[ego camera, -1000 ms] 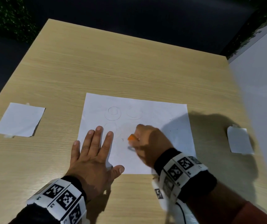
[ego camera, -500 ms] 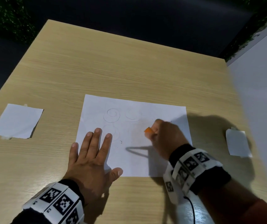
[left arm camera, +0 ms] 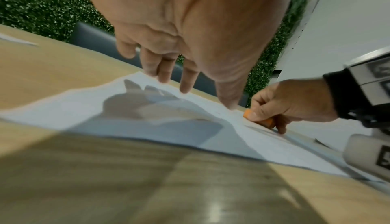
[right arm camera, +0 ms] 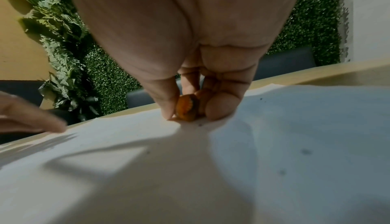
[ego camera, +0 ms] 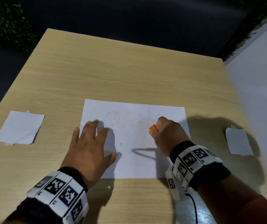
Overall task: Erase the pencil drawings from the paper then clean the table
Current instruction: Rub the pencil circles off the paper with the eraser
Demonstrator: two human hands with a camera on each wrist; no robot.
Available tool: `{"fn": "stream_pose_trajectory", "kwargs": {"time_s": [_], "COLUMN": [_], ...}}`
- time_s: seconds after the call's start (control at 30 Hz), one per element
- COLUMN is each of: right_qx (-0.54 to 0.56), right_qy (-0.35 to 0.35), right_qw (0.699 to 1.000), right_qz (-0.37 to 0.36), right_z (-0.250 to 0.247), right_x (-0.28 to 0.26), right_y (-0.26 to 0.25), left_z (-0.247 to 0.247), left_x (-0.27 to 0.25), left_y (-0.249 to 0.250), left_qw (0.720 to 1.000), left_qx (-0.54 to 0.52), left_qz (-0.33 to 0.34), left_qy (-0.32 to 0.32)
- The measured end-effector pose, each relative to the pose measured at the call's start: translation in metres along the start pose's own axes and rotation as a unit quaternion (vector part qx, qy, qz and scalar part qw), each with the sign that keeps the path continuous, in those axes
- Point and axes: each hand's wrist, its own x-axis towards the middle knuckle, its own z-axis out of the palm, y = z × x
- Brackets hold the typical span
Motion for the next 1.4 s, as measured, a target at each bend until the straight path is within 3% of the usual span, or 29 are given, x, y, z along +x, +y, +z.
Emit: {"fn": "stream_pose_trajectory", "kwargs": {"time_s": [0.13,0.23,0.33,0.4,0.57,0.63,0.8,1.03,1.17,1.23,1.4], "right_qx": [0.004,-0.01,-0.003,-0.02,-0.018,-0.04,-0.024,-0.027,-0.055,-0.065,-0.026], "right_qy": [0.008,-0.043,-0.092,-0.09,0.017,0.022,-0.114,0.001,-0.092,-0.108,-0.005], "right_qw": [0.998,0.99,0.988,0.99,0.999,0.998,0.986,0.999,0.99,0.987,1.0], "right_qz": [-0.06,-0.135,-0.122,-0.111,-0.02,-0.033,-0.12,-0.018,-0.095,-0.1,0.01], "right_z": [0.001,0.017,0.023,0.018,-0.003,-0.006,0.021,-0.012,0.012,0.018,-0.009], "right_x": [-0.016,-0.026,-0.02,-0.012,0.009,0.006,-0.014,0.014,-0.006,-0.009,0.018], "right_y": [-0.011,-0.036,-0.048,-0.043,-0.022,-0.023,-0.052,-0.023,-0.057,-0.063,-0.023], "left_z": [0.019,0.021,0.022,0.025,0.023,0.02,0.016,0.016,0.015,0.014,0.015], "left_x": [0.006,0.007,0.006,0.006,0.005,0.005,0.005,0.004,0.004,0.004,0.004], "left_y": [-0.009,-0.01,-0.011,-0.013,-0.012,-0.01,-0.007,-0.009,-0.008,-0.008,-0.011], "left_qw": [0.997,0.996,0.997,0.996,0.996,0.995,0.993,0.993,0.993,0.993,0.992], "left_qx": [-0.025,-0.04,-0.046,-0.058,-0.04,-0.032,-0.021,-0.011,-0.015,-0.013,-0.022], "left_qz": [0.007,0.0,0.007,0.013,0.008,0.007,0.001,0.008,0.009,0.012,0.021], "left_qy": [-0.068,-0.079,-0.068,-0.062,-0.084,-0.095,-0.113,-0.117,-0.119,-0.121,-0.124]}}
